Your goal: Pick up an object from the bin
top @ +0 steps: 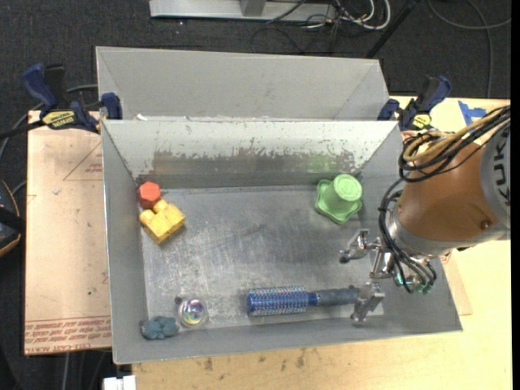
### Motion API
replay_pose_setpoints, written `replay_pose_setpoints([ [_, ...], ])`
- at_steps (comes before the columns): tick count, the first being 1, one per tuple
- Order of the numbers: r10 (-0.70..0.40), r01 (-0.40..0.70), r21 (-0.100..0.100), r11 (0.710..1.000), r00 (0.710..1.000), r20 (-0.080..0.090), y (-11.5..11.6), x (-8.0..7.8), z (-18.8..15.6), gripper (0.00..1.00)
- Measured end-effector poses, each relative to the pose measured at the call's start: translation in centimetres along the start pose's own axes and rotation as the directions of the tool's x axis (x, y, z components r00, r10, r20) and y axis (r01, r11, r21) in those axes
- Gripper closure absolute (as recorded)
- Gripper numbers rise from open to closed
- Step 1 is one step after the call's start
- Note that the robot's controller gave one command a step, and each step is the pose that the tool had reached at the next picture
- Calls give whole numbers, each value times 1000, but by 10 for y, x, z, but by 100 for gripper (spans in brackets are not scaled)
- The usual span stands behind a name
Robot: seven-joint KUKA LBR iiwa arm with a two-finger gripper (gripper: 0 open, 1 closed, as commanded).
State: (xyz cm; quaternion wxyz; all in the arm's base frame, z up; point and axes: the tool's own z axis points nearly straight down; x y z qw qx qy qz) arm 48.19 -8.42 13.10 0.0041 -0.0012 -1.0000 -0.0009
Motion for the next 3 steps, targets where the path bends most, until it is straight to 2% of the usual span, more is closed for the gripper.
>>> replay_pose_setpoints([
  [1,-184,183,4,983,983,16,18,-8,52,0],
  [2,-186,186,3,983,983,10,18,-6,52,100],
  [3,-548,548,12,837,836,12,-26,-24,-125,100],
])
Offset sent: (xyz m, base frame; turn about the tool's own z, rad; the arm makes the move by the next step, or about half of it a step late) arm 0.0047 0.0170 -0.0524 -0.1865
